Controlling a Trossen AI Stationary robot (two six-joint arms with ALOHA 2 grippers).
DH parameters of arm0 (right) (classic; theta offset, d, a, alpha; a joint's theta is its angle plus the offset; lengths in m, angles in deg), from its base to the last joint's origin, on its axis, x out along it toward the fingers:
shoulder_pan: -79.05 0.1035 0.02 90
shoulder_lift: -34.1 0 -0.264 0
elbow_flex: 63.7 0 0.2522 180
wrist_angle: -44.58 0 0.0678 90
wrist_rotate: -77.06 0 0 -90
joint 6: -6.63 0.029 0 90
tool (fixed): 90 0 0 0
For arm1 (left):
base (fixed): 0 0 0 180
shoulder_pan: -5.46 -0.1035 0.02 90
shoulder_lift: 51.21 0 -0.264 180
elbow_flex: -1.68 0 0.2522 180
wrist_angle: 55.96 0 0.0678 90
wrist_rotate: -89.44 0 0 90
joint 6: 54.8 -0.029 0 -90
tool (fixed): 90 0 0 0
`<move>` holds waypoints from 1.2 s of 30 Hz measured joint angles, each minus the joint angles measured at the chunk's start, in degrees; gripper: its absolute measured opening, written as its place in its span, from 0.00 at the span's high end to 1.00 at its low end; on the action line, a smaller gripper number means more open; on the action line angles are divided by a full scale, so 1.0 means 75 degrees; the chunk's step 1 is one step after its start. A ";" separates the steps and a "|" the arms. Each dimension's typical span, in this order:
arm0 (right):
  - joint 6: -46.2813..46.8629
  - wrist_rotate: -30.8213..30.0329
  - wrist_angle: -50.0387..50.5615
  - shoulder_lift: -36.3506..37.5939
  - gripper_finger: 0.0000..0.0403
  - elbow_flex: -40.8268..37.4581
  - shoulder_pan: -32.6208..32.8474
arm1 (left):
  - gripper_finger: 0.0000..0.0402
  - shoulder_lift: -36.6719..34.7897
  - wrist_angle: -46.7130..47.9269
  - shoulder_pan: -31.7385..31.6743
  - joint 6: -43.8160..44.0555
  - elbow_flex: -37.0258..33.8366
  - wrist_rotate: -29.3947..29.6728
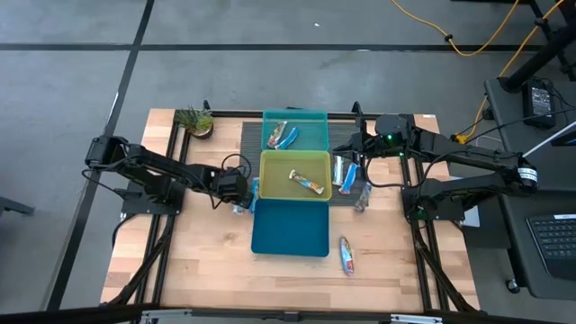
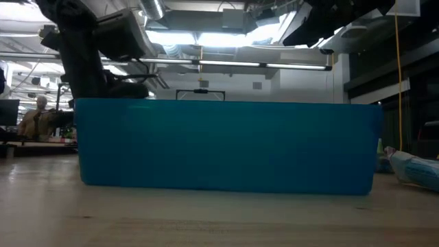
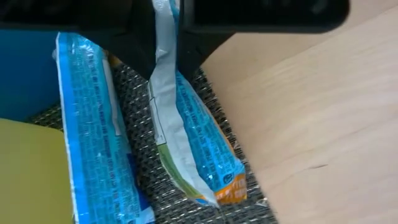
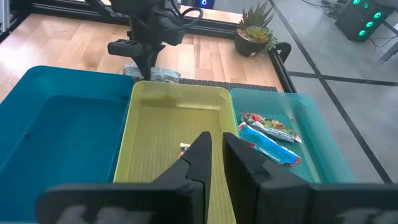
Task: Pick and place Granola Bars by type
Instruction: Put the yellow granola bar into the yellow bin
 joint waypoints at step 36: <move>-0.0025 0.0000 0.0000 0.0000 0.89 0.0000 -0.0002 | 0.96 -0.2201 -0.0646 -0.1121 -0.4386 0.2939 0.0843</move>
